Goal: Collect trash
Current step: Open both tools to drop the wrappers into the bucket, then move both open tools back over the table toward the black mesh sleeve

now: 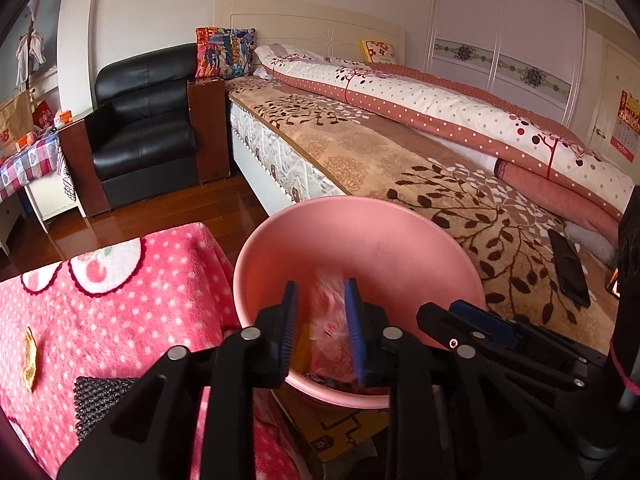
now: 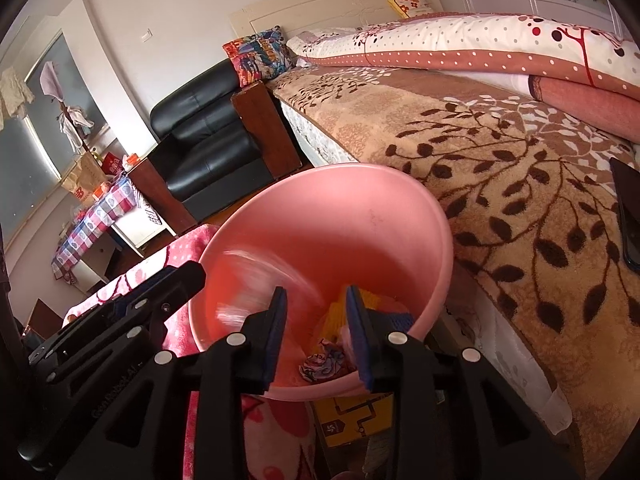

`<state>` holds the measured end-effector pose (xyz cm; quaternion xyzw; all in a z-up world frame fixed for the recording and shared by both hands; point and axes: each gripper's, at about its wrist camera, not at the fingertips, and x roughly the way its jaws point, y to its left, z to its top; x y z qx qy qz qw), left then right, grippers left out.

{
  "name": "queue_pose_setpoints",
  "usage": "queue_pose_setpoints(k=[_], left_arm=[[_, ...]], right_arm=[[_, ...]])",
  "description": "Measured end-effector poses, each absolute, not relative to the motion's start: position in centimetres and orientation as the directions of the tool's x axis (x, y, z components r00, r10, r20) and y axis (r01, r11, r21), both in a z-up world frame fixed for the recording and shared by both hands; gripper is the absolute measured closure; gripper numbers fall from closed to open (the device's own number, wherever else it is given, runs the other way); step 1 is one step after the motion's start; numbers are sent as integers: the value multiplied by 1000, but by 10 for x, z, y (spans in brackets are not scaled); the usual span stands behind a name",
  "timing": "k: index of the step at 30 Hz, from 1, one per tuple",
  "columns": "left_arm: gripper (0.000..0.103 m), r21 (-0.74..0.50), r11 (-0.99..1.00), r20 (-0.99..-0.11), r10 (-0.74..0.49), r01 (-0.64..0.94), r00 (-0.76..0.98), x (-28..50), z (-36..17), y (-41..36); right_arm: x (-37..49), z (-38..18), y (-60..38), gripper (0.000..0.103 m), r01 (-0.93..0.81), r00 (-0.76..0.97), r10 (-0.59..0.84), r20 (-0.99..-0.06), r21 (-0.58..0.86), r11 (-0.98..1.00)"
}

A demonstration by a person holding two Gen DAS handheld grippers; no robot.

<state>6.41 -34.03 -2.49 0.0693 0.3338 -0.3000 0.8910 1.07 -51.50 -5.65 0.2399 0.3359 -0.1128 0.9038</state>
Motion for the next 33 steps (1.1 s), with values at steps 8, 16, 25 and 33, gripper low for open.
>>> queue_pose_setpoints(k=[8,16,25,33], left_arm=[[77,-89,807,-608,-509,584,609,51,-8,-330],[77,-69,815,-570,-506,576,647,24,13,-305],[77,-56,830,-540,-493,555,682,-5,22,-261],[77,-31,869,-526,-435,495,731,-14,20,-221]], right_arm=[[-5,-43,-509,72,356,766,-51,-641,357,863],[-30,-20,-487,64,326,795,-49,-605,358,875],[-53,-7,-450,61,276,810,-11,-587,364,889],[-55,-5,-411,61,221,806,35,-591,356,908]])
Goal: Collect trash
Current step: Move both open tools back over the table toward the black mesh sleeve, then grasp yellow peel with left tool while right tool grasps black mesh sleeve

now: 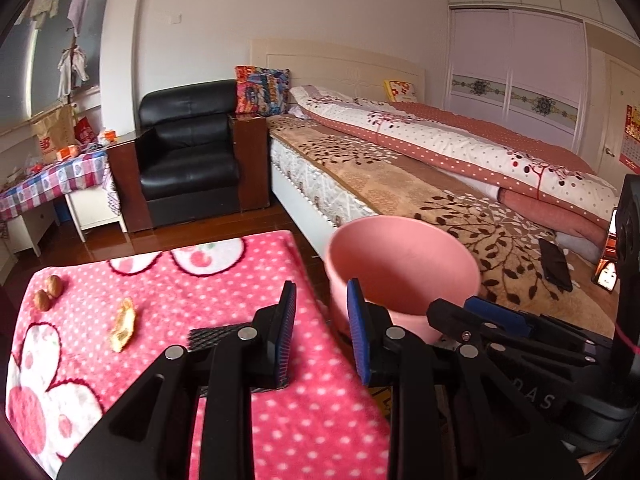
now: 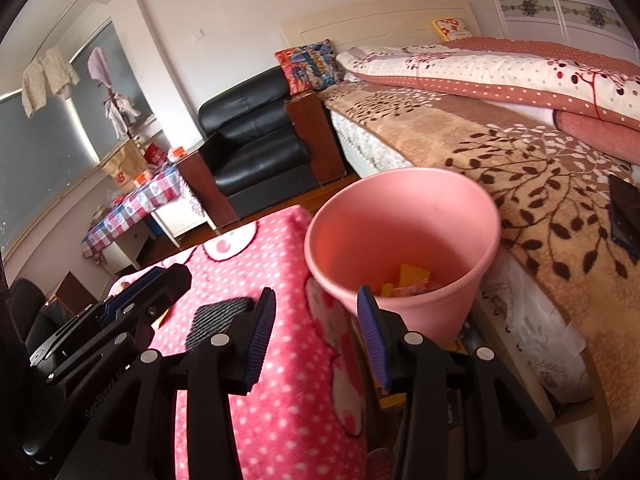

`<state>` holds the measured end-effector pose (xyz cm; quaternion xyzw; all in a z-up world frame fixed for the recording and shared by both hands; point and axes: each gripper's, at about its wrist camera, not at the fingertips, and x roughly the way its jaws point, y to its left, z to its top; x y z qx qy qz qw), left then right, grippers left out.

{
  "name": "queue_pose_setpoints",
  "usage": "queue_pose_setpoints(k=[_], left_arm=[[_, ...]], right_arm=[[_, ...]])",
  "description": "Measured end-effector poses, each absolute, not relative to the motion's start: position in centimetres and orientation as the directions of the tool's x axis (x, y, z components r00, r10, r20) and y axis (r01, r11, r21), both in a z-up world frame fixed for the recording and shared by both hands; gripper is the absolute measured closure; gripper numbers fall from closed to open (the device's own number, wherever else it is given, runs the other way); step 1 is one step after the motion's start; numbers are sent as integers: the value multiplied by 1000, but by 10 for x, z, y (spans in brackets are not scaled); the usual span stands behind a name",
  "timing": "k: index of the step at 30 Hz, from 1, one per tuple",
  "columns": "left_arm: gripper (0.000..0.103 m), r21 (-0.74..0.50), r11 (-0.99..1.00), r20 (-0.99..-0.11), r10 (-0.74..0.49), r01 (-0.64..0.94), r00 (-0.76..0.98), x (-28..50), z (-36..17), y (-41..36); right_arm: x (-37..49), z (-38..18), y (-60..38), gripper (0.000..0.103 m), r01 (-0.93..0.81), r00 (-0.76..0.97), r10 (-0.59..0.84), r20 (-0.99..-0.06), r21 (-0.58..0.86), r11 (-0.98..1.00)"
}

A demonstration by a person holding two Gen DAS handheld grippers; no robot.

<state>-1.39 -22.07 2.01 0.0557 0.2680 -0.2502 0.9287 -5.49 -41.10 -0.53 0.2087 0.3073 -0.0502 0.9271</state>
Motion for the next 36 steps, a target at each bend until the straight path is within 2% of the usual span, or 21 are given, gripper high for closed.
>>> queue_pose_setpoints(k=[16,28,36], left_arm=[[77,-22,957,-544,-255,291,799,8,-5,-114],[77,-97,992,-646,-127,85,753,65,-32,-43],[77,-97,993,-698,-116,66,707,105,-50,-50]], right_arm=[[-24,-33,-326,60,52,736,223,-639,382,923],[19,-47,-298,52,-1,701,254,-667,355,935],[36,-61,-300,52,-8,658,287,-696,375,927]])
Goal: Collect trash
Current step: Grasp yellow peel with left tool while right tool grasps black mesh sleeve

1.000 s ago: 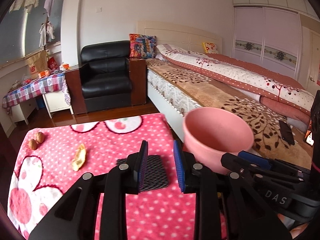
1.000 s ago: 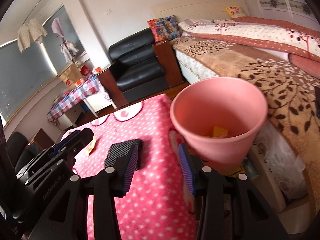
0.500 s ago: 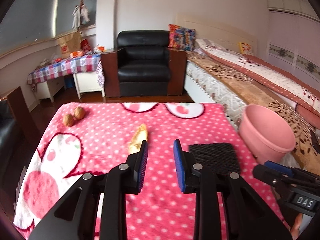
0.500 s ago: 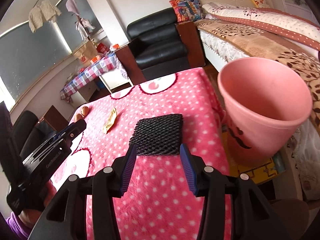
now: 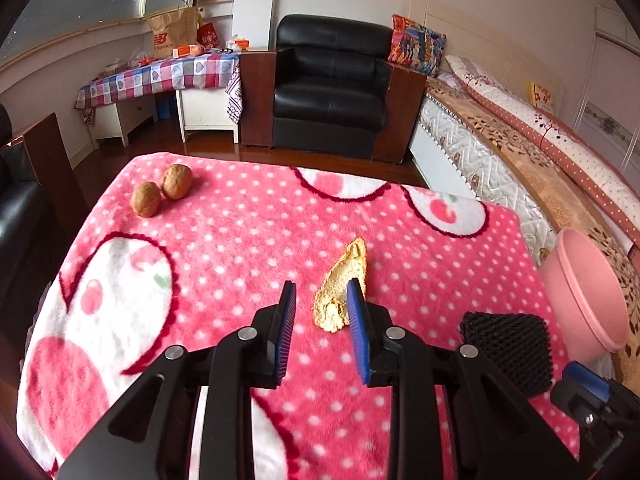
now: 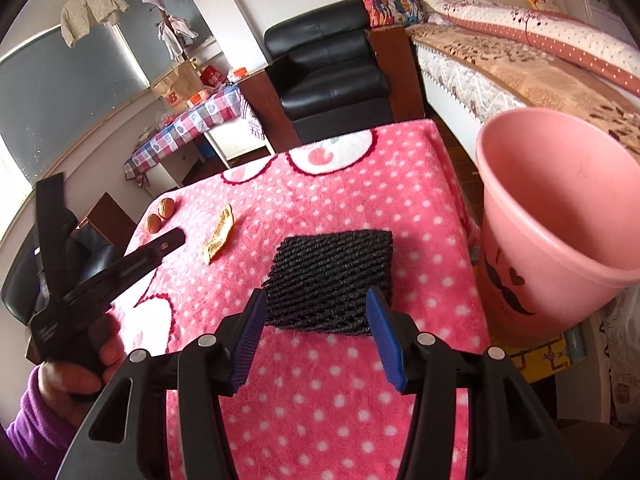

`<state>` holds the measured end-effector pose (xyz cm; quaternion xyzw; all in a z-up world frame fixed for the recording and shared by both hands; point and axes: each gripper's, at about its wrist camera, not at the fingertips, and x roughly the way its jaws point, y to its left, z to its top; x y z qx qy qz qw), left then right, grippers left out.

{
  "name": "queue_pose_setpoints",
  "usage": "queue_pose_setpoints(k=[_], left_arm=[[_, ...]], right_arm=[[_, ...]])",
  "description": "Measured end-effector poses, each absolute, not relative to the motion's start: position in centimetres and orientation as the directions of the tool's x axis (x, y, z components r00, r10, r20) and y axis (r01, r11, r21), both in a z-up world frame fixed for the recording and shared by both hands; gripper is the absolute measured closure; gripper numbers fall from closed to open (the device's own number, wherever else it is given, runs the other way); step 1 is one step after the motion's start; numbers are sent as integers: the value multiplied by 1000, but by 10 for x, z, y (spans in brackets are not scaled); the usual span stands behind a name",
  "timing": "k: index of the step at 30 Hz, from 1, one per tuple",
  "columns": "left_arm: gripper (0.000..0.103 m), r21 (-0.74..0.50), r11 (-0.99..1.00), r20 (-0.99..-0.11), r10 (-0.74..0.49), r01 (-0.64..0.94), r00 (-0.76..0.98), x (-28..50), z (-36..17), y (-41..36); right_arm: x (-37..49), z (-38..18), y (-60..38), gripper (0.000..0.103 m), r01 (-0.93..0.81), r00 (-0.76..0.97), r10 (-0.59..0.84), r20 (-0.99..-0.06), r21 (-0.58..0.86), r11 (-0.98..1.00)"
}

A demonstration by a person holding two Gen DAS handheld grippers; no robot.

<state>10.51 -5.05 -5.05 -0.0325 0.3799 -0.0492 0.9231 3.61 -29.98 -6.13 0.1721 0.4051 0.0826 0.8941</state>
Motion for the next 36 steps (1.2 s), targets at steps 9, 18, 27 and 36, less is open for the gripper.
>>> queue_pose_setpoints(k=[9,18,27,36], left_arm=[[77,-87,995,-760,-103,56,642,134,-77,-60],[87,-106,990,-764,-140,90,630,127,-81,-60],[90,-169,980,-745,-198,107,637,103,-72,-47],[90,-169,977,-713,-213,131,668,89,-59,-47]], right_arm=[[33,-77,-296,52,-6,579,375,-724,457,890],[51,-92,-289,52,31,539,390,-746,480,877],[69,-90,-296,52,97,576,333,-747,467,879],[110,-83,-293,52,139,606,247,-756,406,903]])
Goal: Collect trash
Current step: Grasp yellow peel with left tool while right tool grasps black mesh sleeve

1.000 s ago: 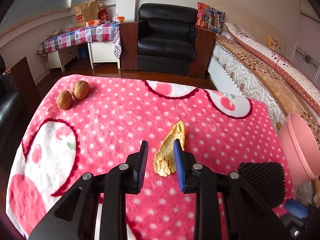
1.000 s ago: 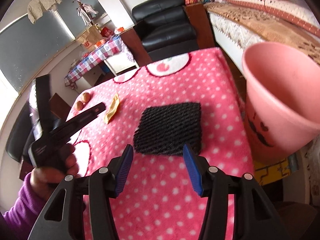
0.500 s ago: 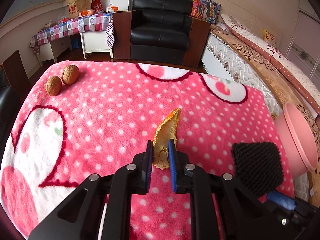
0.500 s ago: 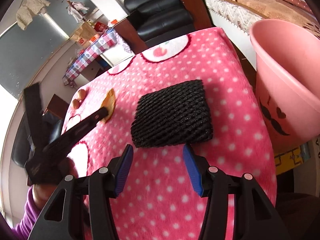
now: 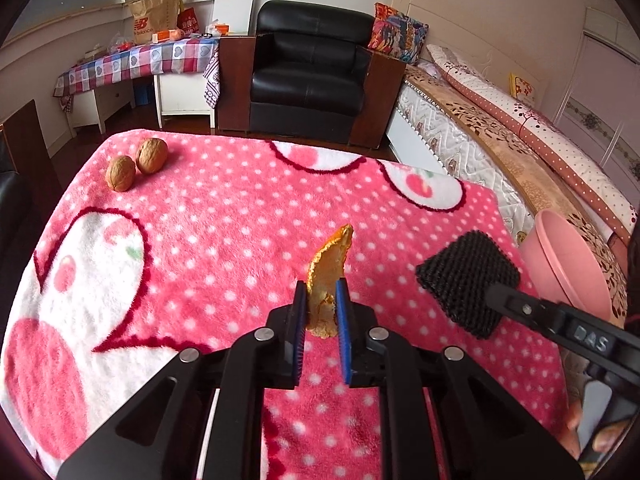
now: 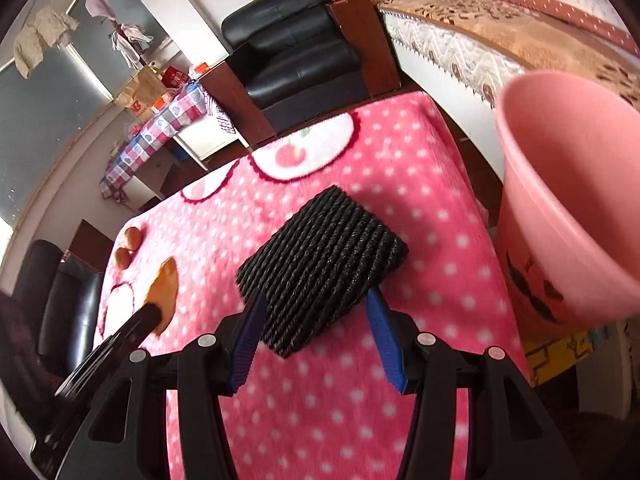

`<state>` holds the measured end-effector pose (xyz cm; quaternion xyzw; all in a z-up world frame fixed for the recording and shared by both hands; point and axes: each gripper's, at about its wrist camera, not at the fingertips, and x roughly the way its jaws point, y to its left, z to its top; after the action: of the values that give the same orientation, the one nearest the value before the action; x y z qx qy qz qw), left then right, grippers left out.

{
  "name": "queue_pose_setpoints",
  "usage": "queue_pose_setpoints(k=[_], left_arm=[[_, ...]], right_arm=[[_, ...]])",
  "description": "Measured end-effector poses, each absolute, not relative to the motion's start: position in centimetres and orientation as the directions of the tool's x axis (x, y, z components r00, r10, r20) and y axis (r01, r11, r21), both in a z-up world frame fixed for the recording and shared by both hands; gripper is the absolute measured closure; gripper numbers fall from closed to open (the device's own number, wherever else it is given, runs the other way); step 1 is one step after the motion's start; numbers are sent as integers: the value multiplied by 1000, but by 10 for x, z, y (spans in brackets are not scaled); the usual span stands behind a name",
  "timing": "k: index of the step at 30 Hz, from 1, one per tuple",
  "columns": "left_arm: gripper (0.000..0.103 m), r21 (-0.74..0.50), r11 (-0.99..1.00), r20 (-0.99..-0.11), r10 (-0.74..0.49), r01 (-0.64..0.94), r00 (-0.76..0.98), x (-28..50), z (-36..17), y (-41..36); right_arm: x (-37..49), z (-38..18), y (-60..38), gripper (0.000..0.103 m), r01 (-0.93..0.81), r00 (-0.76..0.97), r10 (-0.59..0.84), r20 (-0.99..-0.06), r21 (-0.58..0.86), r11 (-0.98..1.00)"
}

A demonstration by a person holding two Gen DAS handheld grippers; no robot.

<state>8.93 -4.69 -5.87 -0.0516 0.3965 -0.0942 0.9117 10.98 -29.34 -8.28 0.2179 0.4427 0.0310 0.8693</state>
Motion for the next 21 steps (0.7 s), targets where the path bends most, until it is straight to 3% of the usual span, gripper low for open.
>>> queue_pose_setpoints(k=[3,7,9,21], left_arm=[[90,-164,978,-710,-210,132,672,88,-58,-47],[90,-163,978,-709,-210,133,674,85,-57,-47],[90,-160,978,-705,-211,138,677,83,-56,-48],[90,-68,984,-637,-172,167,752,53,-34,-75]], right_arm=[[119,-88,-288,53,155,599,210,-773,369,916],[125,-95,-284,88,164,610,170,-774,333,928],[123,-94,-284,93,147,617,189,-764,347,926],[70,-58,-280,94,6,672,227,-705,312,950]])
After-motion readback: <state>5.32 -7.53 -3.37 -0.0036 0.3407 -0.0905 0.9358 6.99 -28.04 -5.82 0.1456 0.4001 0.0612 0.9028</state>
